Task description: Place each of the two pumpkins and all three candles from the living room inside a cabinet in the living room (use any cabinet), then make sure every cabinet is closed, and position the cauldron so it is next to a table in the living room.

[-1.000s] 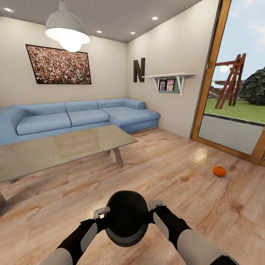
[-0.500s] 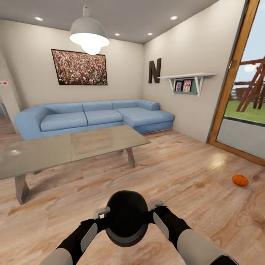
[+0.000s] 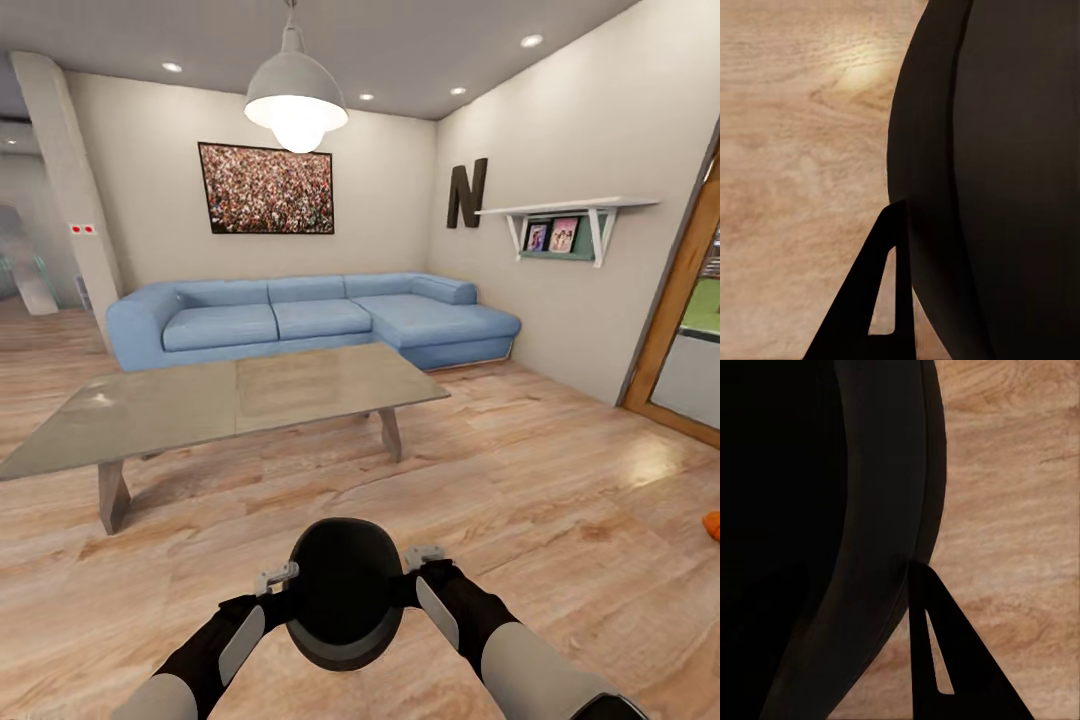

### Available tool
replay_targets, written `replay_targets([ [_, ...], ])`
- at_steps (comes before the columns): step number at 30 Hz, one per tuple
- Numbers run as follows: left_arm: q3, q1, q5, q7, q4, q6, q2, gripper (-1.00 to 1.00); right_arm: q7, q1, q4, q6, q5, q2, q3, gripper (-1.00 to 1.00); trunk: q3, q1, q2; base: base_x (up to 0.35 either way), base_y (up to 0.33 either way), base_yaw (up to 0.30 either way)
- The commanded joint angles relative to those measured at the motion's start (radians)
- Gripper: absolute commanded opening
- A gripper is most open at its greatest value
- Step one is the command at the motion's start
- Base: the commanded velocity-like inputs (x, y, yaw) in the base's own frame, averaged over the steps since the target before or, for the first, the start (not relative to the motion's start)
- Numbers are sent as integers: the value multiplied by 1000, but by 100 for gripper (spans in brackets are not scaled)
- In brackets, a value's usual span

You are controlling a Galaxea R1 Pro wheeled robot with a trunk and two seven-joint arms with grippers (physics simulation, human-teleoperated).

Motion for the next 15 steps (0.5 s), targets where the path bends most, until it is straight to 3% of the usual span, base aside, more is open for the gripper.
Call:
replay_targets([
  [1,5,-1,-16,7,-2,5,2,-100,36,-1,-32,1,-39,-1,1,-100,-1,0,-1,278,0,259],
  [7,5,-1,-16,7,-2,5,2,-100,37,-1,-32,1,-39,-2,1,-100,1,0,-1,325,0,247],
  [15,5,-1,-16,7,-2,5,2,-100,37,-1,-33,1,-38,-2,1,-100,1,0,-1,341,0,33],
])
